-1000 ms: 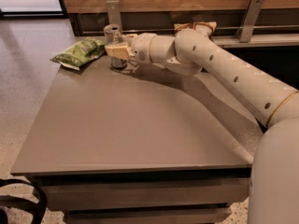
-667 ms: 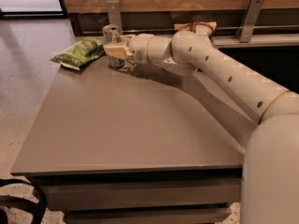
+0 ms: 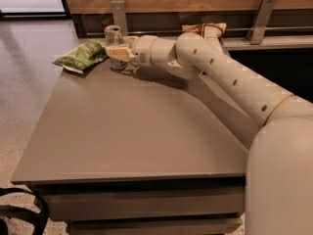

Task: Move redbull can near green jalapeno chip bag

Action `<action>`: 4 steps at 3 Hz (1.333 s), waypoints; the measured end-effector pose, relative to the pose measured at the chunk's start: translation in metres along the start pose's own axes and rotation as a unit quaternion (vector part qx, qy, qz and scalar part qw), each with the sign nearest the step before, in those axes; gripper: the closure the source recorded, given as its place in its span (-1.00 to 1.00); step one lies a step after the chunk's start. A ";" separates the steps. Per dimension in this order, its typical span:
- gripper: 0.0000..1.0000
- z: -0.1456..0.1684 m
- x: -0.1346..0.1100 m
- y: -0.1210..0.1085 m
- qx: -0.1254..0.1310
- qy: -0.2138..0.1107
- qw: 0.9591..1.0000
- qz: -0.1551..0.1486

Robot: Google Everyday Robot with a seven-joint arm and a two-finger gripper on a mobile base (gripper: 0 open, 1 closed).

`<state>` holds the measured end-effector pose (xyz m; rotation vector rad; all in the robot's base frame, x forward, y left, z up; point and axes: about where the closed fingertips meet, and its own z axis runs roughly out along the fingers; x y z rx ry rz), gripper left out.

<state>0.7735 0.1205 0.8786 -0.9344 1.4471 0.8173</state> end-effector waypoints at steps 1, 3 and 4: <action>0.00 0.003 0.000 0.003 -0.003 0.000 1.000 0.000; -1.00 0.009 -0.001 0.007 -0.008 -0.001 1.000 0.001; -1.00 0.009 -0.001 0.008 -0.008 -0.001 1.000 0.001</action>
Offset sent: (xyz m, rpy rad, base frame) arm -0.0007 0.0027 -0.0001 0.0006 0.0005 0.0037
